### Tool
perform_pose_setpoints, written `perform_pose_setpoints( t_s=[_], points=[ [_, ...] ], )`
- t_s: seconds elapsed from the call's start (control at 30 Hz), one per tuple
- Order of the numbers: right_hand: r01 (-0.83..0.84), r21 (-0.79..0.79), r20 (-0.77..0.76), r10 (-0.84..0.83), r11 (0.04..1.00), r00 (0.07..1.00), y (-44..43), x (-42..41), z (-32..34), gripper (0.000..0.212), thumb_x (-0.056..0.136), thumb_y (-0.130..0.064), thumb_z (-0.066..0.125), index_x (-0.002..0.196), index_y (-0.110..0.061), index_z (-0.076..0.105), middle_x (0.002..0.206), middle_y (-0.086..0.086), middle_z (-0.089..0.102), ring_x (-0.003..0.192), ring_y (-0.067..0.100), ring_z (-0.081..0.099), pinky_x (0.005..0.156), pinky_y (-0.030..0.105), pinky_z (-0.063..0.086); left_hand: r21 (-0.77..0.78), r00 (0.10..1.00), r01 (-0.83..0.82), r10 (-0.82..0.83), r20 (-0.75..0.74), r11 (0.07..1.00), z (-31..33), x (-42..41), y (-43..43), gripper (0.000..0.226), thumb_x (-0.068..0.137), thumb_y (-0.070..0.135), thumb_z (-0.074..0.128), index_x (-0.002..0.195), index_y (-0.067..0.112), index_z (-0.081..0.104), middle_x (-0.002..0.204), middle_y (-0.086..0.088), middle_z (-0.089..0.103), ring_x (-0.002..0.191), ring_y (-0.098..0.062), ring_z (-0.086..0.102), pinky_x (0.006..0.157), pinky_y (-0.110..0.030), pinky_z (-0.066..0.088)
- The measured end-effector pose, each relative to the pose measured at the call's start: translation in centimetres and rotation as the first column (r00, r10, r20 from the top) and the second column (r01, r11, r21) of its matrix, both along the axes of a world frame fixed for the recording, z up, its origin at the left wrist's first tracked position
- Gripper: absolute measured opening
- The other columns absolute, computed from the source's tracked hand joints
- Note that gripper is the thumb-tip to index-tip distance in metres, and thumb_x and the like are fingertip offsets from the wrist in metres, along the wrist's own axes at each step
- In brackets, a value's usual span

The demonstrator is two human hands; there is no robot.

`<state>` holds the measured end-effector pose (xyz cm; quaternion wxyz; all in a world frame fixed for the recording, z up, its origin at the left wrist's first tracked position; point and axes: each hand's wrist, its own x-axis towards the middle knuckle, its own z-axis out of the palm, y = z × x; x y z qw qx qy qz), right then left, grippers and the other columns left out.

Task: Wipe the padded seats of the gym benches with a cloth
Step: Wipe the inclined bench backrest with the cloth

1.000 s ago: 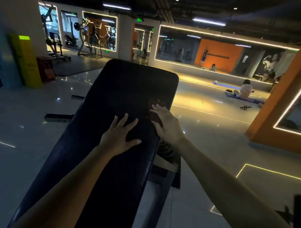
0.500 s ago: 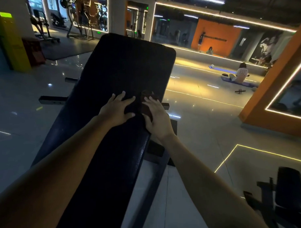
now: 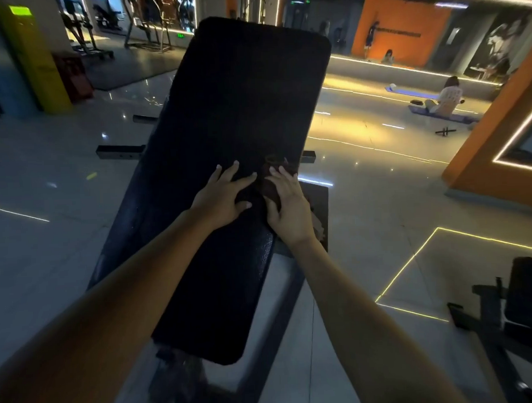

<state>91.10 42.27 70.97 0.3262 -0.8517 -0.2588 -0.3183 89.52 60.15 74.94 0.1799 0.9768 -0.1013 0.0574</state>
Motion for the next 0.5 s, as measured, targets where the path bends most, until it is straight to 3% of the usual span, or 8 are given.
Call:
perform_pose_setpoints(
  t_s=[0.17,0.3,0.43,0.5],
  points=[
    [0.009,0.041,-0.022,-0.008,0.999,1.0,1.0,-3.3,-3.2,0.045,0.088,-0.003,0.057,0.133,-0.002,0.056,0.143,0.013,0.053,0.142,0.023,0.034,0.12,0.049,0.023,-0.027,0.999,0.012,-0.012,-0.032,1.0,-1.3,-2.4,0.1,0.068,0.098,0.031,0.058,0.154,0.039,0.019,0.165,-0.001,-0.008,0.15,-0.027,-0.01,0.115,-0.048,0.027],
    [0.018,0.106,-0.071,-0.01,0.994,0.997,1.8,-5.9,-5.5,0.046,0.088,0.0,0.057,0.134,-0.003,0.055,0.146,0.01,0.05,0.144,0.009,0.023,0.123,0.043,0.018,-0.037,0.999,0.029,-0.031,-0.04,0.999,-2.4,-3.9,0.5,0.068,0.098,0.024,0.057,0.154,0.037,0.021,0.165,-0.002,-0.008,0.151,-0.025,-0.01,0.117,-0.046,0.024],
    [0.027,0.136,-0.091,-0.015,0.99,0.996,2.8,-8.1,-7.6,0.043,0.09,-0.006,0.054,0.133,-0.004,0.056,0.146,0.009,0.05,0.146,0.014,0.027,0.124,0.039,0.014,-0.054,0.998,0.048,-0.05,-0.036,0.997,-3.5,-5.0,1.1,0.06,0.101,0.024,0.051,0.154,0.035,0.023,0.165,-0.003,-0.006,0.151,-0.023,-0.009,0.119,-0.046,0.02],
    [0.034,0.145,-0.102,-0.02,0.989,0.995,3.1,-9.0,-8.4,0.043,0.09,-0.008,0.052,0.133,-0.005,0.056,0.146,0.008,0.05,0.147,0.008,0.022,0.124,0.041,0.015,-0.077,0.998,0.059,-0.061,-0.029,0.995,-3.9,-5.4,1.3,0.054,0.104,0.025,0.045,0.153,0.033,0.025,0.165,-0.004,-0.005,0.151,-0.023,-0.008,0.119,-0.044,0.019]
  ],
)
